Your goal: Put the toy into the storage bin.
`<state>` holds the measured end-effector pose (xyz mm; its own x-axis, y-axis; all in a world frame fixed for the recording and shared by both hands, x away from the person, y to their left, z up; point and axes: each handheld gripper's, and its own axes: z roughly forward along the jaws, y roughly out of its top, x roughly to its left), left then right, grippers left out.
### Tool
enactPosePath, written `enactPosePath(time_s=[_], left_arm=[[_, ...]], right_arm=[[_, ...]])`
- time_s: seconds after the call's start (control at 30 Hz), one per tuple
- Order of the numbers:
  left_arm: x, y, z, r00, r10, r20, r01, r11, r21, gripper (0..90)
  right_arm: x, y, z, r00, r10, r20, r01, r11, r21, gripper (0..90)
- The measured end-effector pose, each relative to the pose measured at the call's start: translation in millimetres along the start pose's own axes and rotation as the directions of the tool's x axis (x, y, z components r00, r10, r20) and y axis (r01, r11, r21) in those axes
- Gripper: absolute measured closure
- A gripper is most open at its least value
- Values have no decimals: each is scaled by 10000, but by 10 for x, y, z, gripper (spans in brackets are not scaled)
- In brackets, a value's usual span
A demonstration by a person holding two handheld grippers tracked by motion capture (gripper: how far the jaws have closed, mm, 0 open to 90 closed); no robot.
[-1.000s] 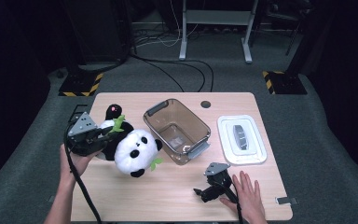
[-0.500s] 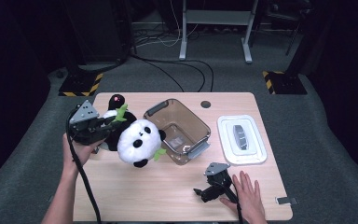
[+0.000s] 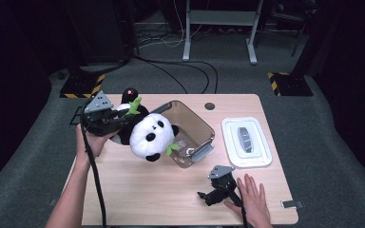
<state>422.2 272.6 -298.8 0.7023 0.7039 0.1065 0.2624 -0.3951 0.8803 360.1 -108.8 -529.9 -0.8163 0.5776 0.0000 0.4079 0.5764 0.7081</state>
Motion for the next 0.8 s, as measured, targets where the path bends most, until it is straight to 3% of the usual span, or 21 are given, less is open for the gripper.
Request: enactPosePath(time_s=[0.2, 0.8], left_arm=[[19, 69, 115, 9991, 129, 398, -124, 9998, -126, 753], [2, 257, 527, 9947, 365, 964, -356, 9993, -102, 753]], right_arm=[[1, 0, 1, 10000, 10, 9, -10, 10000, -5, 0], [-2, 0, 0, 10000, -5, 8, 5, 10000, -7, 0]])
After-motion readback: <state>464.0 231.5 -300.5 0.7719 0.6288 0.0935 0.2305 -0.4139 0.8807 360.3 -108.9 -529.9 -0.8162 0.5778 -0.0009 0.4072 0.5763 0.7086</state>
